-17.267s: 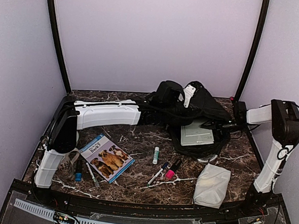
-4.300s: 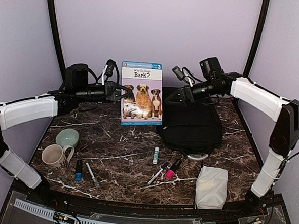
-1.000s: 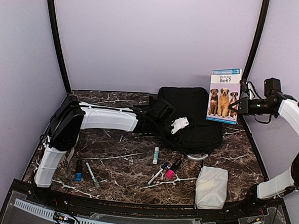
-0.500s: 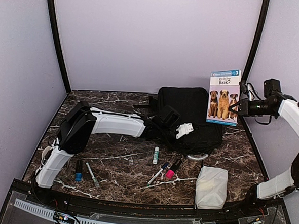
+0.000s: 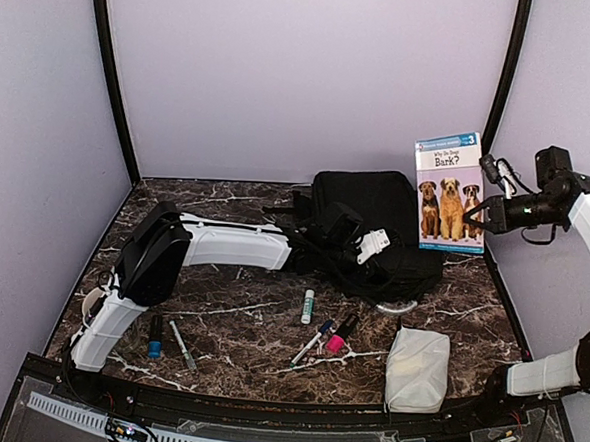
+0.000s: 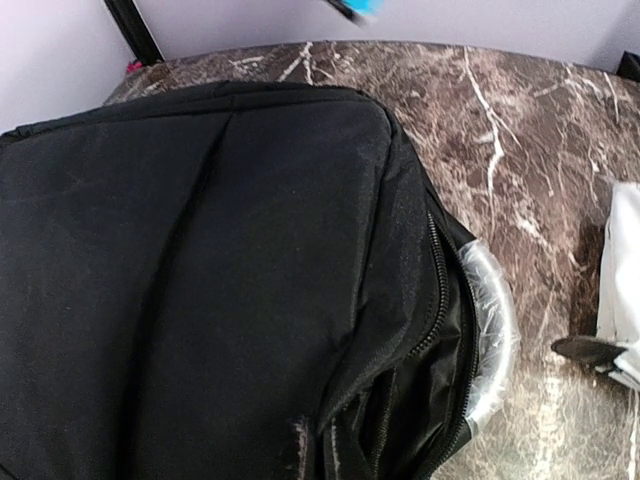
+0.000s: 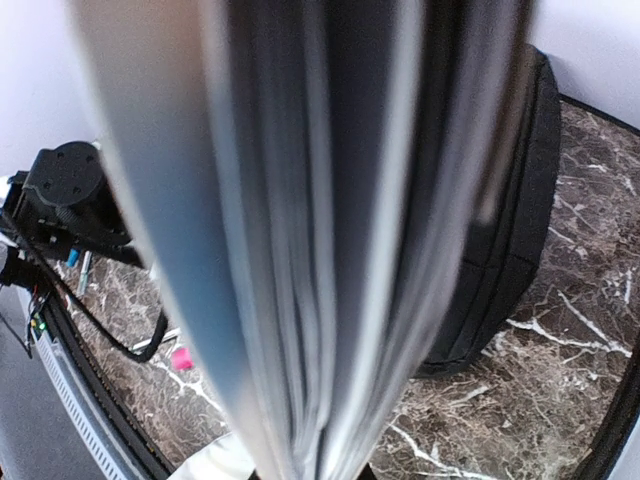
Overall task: Pack the student bag
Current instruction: Place the book in the student bag.
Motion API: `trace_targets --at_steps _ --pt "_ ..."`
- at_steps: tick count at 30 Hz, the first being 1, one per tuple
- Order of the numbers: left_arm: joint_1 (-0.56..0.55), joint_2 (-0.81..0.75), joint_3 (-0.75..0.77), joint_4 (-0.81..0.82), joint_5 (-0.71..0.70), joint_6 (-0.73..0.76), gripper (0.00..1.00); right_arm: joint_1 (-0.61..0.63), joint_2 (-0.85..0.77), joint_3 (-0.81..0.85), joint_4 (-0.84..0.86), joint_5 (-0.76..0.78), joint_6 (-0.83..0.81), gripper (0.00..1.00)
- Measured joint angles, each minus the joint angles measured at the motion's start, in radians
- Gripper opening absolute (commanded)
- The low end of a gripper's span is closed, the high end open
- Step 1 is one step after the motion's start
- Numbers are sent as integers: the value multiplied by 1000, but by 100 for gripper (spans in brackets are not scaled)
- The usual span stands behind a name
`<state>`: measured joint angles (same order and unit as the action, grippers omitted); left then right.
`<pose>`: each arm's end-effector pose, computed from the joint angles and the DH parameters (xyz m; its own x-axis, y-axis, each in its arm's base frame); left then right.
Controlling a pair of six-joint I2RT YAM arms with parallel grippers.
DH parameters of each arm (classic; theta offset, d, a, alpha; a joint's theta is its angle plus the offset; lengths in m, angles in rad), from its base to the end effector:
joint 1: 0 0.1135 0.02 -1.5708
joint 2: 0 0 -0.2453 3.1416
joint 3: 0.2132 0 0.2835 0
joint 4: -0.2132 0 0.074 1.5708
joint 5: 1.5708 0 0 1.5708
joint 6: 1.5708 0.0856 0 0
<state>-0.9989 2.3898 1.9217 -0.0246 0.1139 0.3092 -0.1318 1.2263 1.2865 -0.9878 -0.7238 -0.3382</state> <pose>0.3239 -0.5213 0.1343 0.0269 0.5169 -0.8556 0.9253 0.3110 0.2169 0.2979 0.0177 0.3104 -0.6503 -0.1646 -0.7416 -0.5417 0.7849 0.3009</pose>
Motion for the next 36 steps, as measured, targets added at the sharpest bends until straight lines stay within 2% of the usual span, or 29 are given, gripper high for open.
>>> trace_targets --at_steps 8,15,25,36 --pt "1 -35 -9 129 -34 -73 0 0 15 57 -213 -198 -153 0" --pt "29 -73 -14 253 -23 -217 0 6 14 76 -348 -317 -297 0" --pt "100 -73 -24 351 69 -417 0 90 -2 -52 -406 -262 -455 0" --pt "105 -73 -24 353 90 -449 0 144 164 -122 -390 -187 -559 0"
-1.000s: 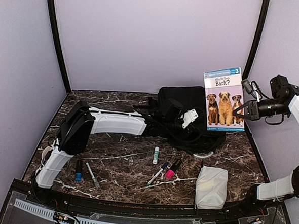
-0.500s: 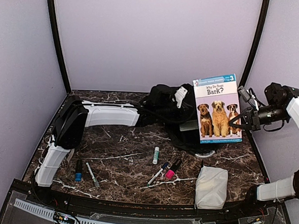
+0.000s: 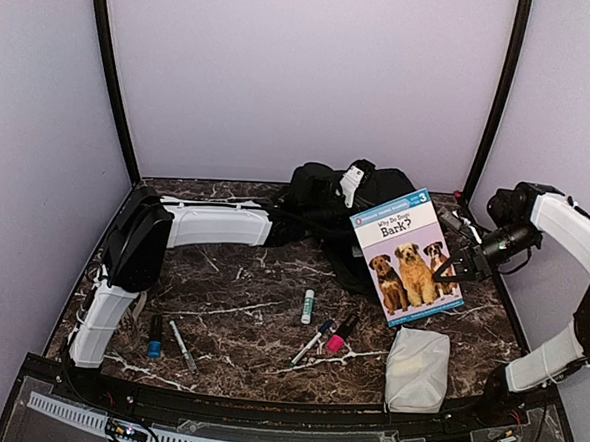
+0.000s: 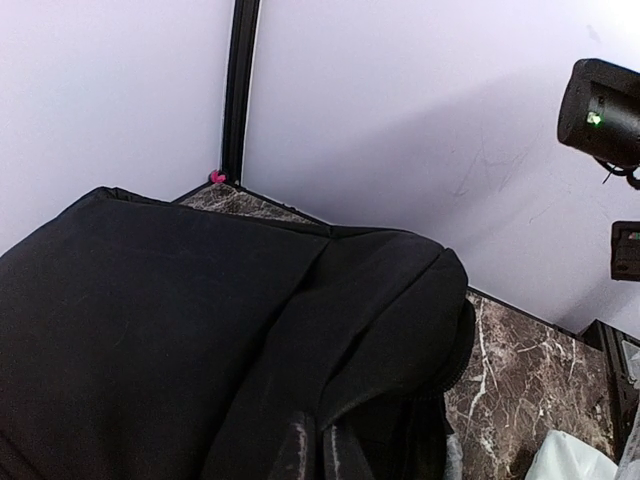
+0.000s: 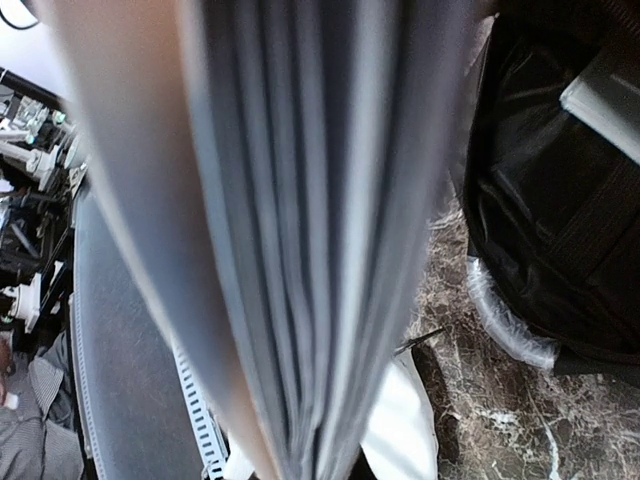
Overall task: Pack the student bag
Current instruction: Place the book in the student bag.
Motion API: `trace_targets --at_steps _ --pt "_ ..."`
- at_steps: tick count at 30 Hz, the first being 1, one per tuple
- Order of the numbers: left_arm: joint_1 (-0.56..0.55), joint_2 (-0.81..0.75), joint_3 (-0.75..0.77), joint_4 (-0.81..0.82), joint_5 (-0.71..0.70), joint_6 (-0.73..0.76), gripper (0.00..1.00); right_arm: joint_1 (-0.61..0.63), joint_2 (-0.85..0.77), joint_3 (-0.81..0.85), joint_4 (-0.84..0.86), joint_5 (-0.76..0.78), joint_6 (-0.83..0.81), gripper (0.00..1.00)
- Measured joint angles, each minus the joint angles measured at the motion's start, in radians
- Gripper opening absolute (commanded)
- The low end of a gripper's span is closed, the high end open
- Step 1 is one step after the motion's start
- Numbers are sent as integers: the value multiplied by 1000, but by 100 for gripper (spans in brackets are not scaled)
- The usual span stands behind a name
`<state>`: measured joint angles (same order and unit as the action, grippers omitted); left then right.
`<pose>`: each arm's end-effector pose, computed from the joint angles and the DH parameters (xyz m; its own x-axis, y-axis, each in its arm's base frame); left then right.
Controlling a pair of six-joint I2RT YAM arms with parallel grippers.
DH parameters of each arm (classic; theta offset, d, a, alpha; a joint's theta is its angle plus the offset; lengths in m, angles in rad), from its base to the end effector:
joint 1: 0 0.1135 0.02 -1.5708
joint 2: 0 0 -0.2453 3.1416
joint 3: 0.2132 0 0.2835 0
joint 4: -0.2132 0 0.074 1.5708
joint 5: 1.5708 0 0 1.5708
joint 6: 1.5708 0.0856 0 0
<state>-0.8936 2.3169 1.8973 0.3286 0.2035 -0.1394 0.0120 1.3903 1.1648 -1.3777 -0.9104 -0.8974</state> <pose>0.3757 -0.4949 0.2212 -0.1800 0.0067 -0.9837 0.8728 0.4622 -0.1566 0.2545 0.0707 0.2249 -0.6375 -0.4872 -0.5968 -0.7699 0.3734 0.5176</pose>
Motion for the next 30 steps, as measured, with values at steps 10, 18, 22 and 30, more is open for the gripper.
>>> trace_targets --at_steps 10,18,22,30 --pt "0 0 0 9 0 4 0 16 110 0 -14 85 -51 0" --pt "0 0 0 18 0 14 0 59 178 -61 -13 187 -3 0" --pt "0 0 0 19 2 23 0 67 251 -77 -14 209 15 0" --pt "0 0 2 19 4 27 0 67 399 -31 -19 189 57 0"
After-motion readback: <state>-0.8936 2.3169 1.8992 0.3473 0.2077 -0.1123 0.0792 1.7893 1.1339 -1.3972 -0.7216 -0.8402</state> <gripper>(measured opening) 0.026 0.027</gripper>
